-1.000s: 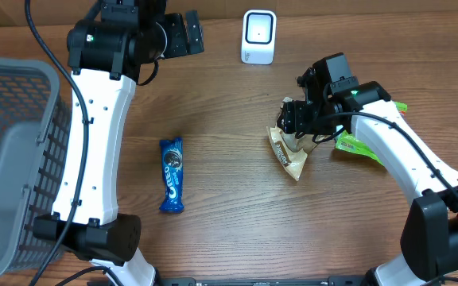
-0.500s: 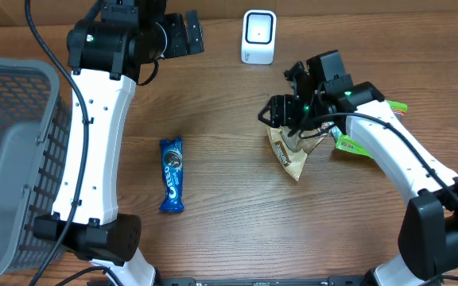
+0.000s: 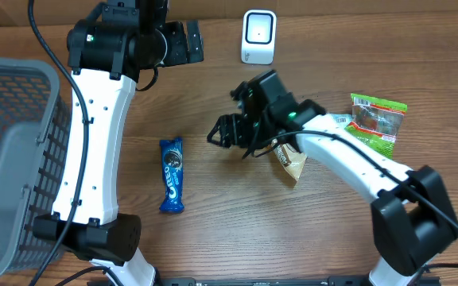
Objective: Scan the item barcode
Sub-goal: 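Release the cookie bag and move the right gripper left, then reach the right gripper toward the blue Oreo pack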
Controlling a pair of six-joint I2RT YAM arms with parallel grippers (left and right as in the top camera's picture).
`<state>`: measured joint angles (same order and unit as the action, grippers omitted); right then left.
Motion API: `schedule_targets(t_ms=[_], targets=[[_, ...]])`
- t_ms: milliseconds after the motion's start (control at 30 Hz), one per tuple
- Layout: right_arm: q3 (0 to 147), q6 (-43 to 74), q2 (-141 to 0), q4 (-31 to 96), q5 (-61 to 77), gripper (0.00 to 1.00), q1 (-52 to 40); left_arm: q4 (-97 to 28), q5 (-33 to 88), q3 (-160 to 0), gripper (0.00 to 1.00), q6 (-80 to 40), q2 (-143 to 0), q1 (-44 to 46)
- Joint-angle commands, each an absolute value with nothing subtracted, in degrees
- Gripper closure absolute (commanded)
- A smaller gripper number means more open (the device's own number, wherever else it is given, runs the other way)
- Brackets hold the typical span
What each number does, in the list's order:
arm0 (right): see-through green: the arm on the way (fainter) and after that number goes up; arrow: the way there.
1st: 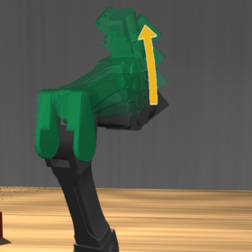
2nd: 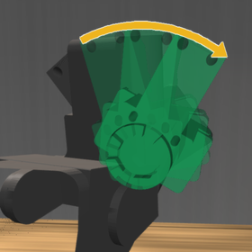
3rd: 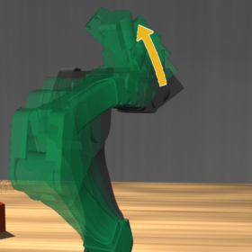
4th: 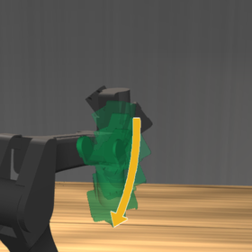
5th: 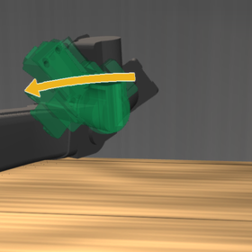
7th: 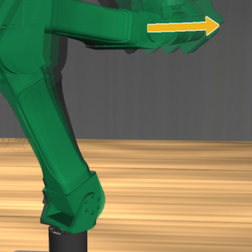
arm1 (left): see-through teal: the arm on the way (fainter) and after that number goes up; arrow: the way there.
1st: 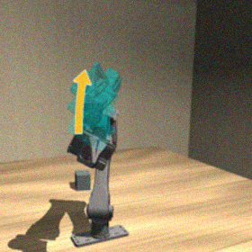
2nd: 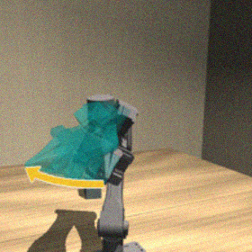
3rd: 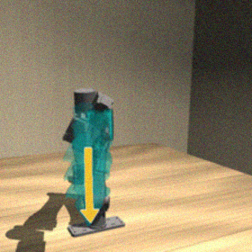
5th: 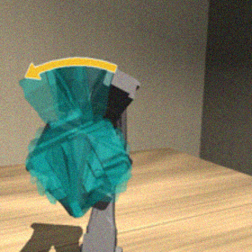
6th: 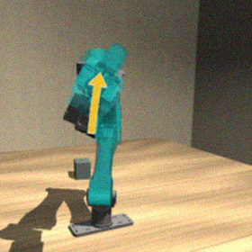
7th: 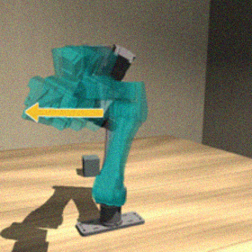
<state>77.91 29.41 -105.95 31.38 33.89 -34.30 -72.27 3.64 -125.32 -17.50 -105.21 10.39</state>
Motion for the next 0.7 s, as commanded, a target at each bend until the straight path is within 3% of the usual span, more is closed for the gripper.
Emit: schedule_targets(t_ms=[0, 667], targets=[[79.5, 30.5, -107.6, 30.9, 30.9, 0.29, -37.6, -73.5, 3.7, -126.6, 0.0, -14.8, -103.7, 10.5], [79.3, 33.1, -111.7, 30.7, 27.4, 0.29, -41.5, -78.2, -0.6, -126.7, 0.0, -15.0, -103.4, 4.6]])
